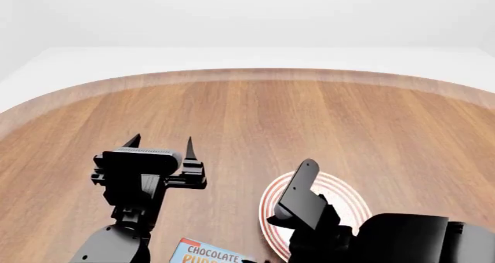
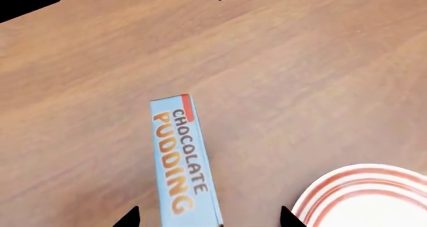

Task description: Put the chocolate pudding to the right of the plate.

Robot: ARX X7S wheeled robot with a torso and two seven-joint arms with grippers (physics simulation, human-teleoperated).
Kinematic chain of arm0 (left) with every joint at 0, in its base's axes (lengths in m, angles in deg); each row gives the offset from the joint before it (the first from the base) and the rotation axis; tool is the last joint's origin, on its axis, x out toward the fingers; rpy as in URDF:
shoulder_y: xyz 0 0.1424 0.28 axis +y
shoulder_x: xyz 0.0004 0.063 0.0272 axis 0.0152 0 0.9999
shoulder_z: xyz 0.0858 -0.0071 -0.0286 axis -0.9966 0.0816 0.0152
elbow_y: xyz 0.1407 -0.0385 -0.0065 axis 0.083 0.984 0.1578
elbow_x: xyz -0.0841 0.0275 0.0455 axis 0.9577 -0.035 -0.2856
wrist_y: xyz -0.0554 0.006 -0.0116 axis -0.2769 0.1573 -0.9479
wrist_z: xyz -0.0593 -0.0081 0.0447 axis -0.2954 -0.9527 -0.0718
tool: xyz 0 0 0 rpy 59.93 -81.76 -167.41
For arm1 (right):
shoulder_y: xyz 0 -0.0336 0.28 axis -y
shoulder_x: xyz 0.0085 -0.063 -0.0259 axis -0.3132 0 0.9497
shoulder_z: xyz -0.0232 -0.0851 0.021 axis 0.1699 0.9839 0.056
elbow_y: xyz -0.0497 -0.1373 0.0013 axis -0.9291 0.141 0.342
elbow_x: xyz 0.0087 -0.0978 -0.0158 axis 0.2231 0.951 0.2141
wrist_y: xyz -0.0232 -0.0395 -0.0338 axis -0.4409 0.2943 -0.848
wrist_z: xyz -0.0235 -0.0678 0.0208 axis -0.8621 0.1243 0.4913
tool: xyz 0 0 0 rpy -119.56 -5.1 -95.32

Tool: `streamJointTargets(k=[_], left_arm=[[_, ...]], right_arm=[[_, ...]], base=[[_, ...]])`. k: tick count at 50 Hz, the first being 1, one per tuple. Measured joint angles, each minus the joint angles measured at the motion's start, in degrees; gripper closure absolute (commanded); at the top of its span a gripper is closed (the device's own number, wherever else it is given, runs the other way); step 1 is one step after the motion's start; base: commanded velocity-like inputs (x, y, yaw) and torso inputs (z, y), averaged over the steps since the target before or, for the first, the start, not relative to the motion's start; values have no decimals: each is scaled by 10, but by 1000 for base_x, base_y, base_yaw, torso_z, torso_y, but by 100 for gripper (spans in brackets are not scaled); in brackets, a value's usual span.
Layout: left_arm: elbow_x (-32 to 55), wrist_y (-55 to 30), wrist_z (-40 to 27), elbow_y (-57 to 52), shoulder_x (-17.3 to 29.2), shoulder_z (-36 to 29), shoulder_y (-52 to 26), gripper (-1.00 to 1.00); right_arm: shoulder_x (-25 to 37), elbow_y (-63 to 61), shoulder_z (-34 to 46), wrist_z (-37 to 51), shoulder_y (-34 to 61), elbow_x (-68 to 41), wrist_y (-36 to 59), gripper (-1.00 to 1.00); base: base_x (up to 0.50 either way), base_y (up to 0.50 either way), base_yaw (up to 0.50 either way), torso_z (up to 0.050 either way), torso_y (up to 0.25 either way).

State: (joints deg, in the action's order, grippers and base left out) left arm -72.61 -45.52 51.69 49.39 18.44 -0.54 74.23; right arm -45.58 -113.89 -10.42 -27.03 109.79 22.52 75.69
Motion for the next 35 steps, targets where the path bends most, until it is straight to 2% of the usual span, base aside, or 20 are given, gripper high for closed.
streamJointTargets(k=[35], left_arm=[[8, 9, -5, 9, 4, -7, -1, -100]], right_arm=[[-23, 93, 126, -51, 8, 78, -50, -100]], base=[[0, 0, 0, 0, 0]])
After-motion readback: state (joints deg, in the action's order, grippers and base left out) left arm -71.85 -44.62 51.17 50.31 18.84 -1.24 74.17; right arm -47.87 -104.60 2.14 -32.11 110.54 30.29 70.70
